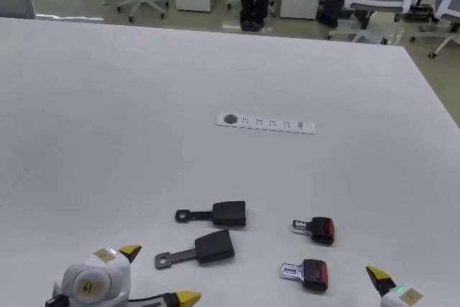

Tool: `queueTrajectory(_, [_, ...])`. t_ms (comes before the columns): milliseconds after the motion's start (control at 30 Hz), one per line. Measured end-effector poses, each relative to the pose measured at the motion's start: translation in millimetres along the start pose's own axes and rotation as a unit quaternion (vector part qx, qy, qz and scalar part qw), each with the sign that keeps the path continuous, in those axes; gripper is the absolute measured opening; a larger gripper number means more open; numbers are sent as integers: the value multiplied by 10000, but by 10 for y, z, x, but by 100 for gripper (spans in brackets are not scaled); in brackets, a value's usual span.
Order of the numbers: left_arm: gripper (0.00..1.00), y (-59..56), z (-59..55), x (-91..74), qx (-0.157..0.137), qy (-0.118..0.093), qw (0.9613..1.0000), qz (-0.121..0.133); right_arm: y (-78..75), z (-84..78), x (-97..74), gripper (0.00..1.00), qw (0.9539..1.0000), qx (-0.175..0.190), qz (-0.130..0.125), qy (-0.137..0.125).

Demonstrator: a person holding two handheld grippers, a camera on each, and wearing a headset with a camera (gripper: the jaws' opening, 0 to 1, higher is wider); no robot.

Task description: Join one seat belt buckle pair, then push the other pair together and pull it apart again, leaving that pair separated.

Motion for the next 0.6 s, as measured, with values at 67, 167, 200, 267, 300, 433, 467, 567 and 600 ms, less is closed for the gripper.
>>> queueTrajectory(67, [92,0,7,0,11,8,10000,-7,-6,9,13,98,10000,29,21,-5])
queueTrajectory(167, [91,16,6,8,22,10,10000,-27,-23,2,38,97,10000,10,32,-8])
queueTrajectory(200, [91,23,9,17,31,16,10000,-35,-13,29,39,97,10000,10,64,-12])
queueTrajectory(267, [91,22,21,29,38,18,10000,-47,-13,24,55,97,10000,2,93,0])
queueTrajectory(300, [91,25,24,36,46,19,10000,-53,-11,19,66,97,9999,-10,110,17])
queueTrajectory(433, [91,18,38,59,66,30,9999,-75,-13,21,87,97,9999,-9,149,36])
queueTrajectory(467, [91,22,42,67,71,33,9999,-80,-13,20,88,96,9999,-11,152,40])
queueTrajectory(567, [90,28,51,85,74,45,9999,-94,-8,26,95,96,9998,-23,185,61])
queueTrajectory(600, [90,30,56,92,77,50,9999,-94,-13,20,100,96,9998,-21,192,67])
Point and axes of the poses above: the centre of the closed fingertips' face, and the gripper's own axes: x roughly forward along the fingers, y roughly to its left, z roughly out of its top, the point moved 8 cm from there along -x, roughly backward along the fingers, and after that the axes turned 2 degrees about z, right-handed, at the moved point
